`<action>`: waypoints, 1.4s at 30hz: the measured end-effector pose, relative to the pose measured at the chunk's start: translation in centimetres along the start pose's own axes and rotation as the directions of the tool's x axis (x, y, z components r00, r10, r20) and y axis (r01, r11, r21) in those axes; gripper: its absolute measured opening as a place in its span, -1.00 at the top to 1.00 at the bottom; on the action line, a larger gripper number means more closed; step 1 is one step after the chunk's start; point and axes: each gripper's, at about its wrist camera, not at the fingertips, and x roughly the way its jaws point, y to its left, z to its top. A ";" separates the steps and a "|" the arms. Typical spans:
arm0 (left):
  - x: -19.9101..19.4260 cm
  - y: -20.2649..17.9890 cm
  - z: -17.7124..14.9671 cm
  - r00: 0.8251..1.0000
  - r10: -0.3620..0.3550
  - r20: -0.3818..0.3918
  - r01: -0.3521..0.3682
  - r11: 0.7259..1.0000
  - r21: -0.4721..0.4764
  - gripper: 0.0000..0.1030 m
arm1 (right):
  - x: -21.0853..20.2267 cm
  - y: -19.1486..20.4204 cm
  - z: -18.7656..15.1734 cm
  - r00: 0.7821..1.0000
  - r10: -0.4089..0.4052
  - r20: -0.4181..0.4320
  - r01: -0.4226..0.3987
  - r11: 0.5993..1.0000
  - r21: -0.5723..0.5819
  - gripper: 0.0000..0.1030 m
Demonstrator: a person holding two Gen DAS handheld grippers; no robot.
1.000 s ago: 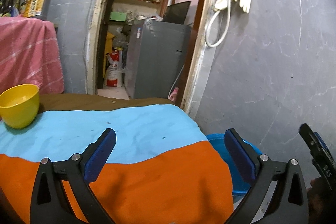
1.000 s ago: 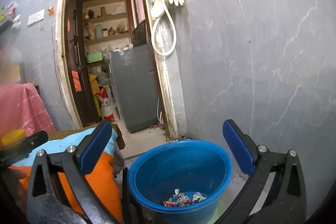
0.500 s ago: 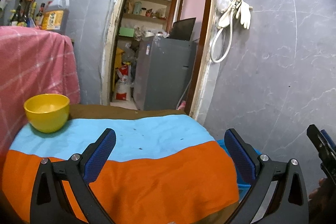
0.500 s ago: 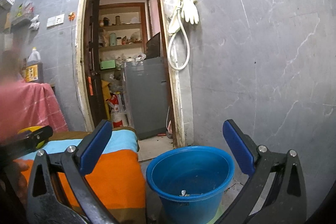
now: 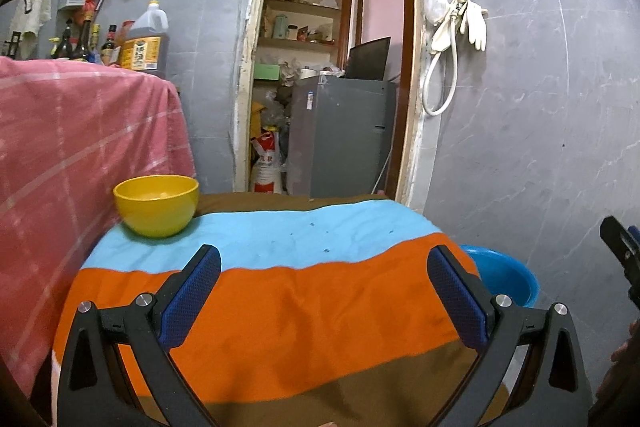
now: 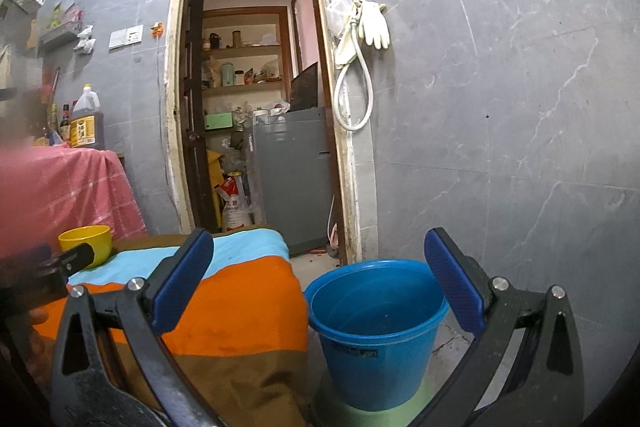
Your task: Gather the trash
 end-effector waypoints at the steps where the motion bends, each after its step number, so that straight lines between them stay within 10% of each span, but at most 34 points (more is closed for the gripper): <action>1: -0.3 0.1 -0.3 1.000 0.003 0.001 -0.003 1.000 0.000 -0.97 | -0.2 0.1 -0.1 1.000 0.002 0.004 -0.002 1.000 -0.001 -1.00; 42: -5.2 2.0 -5.9 0.996 0.087 0.016 -0.087 0.996 0.005 -0.97 | -3.3 3.9 -5.5 0.995 0.076 -0.066 -0.082 0.992 -0.101 -1.00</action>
